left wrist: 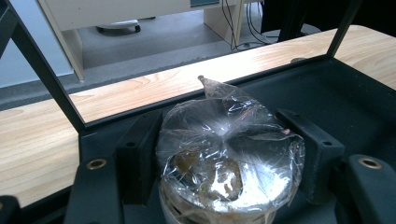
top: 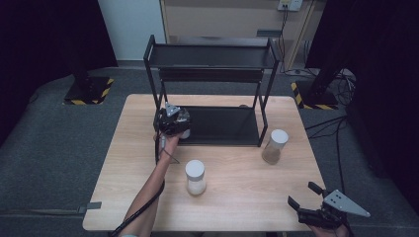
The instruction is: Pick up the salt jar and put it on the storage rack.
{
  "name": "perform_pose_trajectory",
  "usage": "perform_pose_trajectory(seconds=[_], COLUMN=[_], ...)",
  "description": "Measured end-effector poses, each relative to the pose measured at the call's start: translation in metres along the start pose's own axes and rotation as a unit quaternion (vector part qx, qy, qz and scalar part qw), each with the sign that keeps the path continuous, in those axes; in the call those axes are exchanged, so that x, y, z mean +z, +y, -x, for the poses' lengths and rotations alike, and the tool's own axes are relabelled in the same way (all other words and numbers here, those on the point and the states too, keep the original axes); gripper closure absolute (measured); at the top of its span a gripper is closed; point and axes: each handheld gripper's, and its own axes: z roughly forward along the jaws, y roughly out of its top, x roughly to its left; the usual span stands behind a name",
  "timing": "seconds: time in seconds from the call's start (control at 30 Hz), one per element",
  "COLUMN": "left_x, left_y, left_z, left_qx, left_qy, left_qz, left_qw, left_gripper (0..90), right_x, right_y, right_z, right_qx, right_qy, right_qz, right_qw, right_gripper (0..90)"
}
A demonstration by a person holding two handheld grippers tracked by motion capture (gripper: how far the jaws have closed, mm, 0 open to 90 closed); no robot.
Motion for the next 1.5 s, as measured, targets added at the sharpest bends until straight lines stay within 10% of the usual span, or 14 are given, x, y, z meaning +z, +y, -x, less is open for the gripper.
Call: perform_pose_trajectory(seconds=[0.5,0.8,1.5], left_x=[0.000,-0.005,-0.037], left_y=[0.000,0.004,0.037], left_z=[-0.001,-0.001,-0.007], left_qx=[0.000,-0.015,0.004], left_qy=[-0.002,0.003,-0.044], left_qz=[0.001,0.022,0.033], left_qw=[1.0000,0.9996,0.9985], left_gripper=[32.7,13.1,0.5], right_x=[0.000,0.000,-0.001], right_y=[0.000,0.000,0.000], right_z=[0.000,0.000,-0.001], right_qx=[-0.002,-0.003,-0.004], right_qy=[0.001,0.002,0.002], right_qz=[0.001,0.000,0.001], right_qw=[1.0000,1.0000,1.0000], right_gripper=[5.8,5.8,5.8])
